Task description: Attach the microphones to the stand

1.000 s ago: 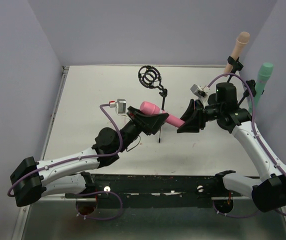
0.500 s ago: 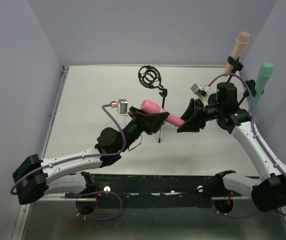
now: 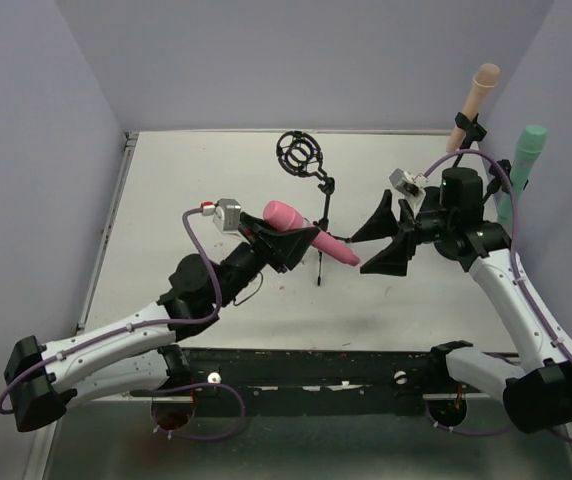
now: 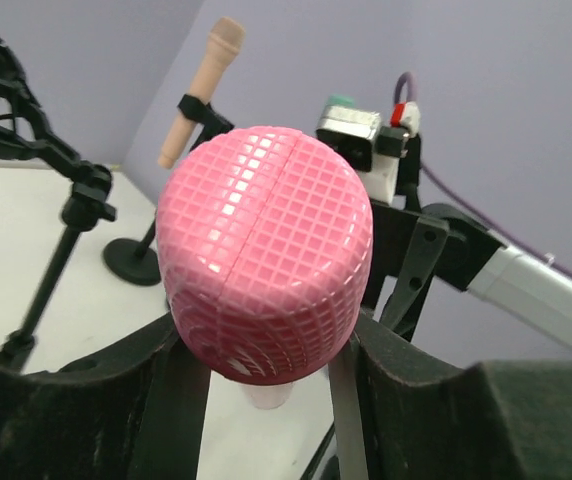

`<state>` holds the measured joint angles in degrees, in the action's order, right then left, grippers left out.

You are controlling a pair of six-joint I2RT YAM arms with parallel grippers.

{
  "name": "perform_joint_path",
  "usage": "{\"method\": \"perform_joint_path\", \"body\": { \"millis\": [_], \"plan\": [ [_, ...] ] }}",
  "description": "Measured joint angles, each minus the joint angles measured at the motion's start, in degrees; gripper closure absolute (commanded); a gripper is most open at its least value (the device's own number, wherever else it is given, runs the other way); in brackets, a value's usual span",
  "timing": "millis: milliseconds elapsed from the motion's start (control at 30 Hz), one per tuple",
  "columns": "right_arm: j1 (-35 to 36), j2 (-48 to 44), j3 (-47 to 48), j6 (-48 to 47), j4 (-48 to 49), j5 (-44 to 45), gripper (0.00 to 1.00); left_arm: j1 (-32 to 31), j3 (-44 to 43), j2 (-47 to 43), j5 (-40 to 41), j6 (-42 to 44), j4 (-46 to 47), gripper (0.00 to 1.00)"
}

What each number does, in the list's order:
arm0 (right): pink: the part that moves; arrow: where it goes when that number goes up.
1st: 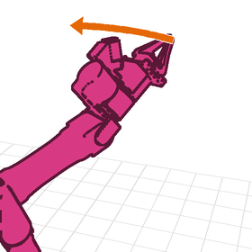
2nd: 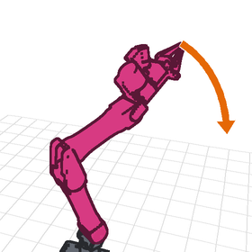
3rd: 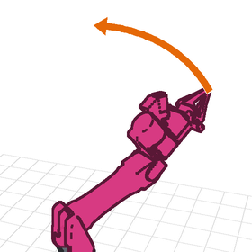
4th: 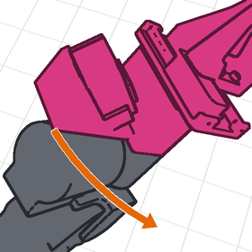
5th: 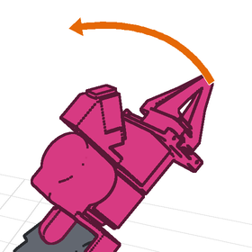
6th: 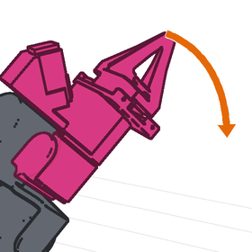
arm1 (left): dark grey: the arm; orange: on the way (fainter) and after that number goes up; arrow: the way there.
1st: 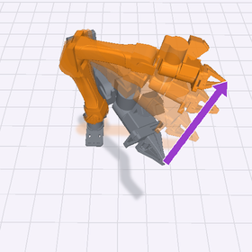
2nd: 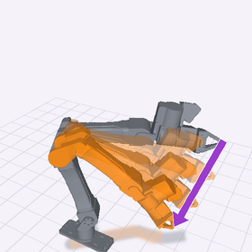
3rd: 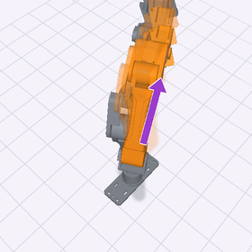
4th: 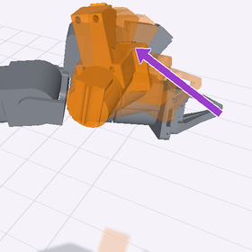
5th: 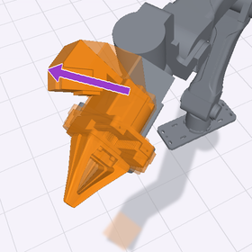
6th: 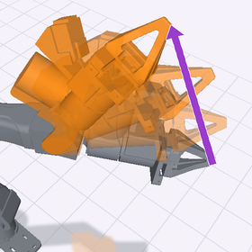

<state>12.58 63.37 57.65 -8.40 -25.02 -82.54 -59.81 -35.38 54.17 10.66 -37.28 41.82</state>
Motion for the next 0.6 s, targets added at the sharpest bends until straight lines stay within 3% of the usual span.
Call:
{"method": "perform_joint_path", "body": {
  "millis": [167,300,400,600],
  "plan": [
    [-3.9,-3.2,-0.5,-3.8,-2.0,3.5,0.00,2.7,-8.6,-8.0,-1.9,8.3,-21.3,1.00],
    [-6.2,-6.4,-5.4,-5.8,-1.5,6.3,0.00,4.9,-23.7,-9.5,-3.2,17.7,-39.6,1.00],
    [-7.1,-7.1,-10.1,-6.5,-0.4,8.4,0.00,5.6,-34.1,-7.6,-3.4,23.0,-48.6,1.00],
    [-7.5,-8.3,-17.9,-7.5,1.9,12.3,0.00,5.8,-61.8,6.8,-2.3,34.4,-66.1,1.00]
  ]
}}
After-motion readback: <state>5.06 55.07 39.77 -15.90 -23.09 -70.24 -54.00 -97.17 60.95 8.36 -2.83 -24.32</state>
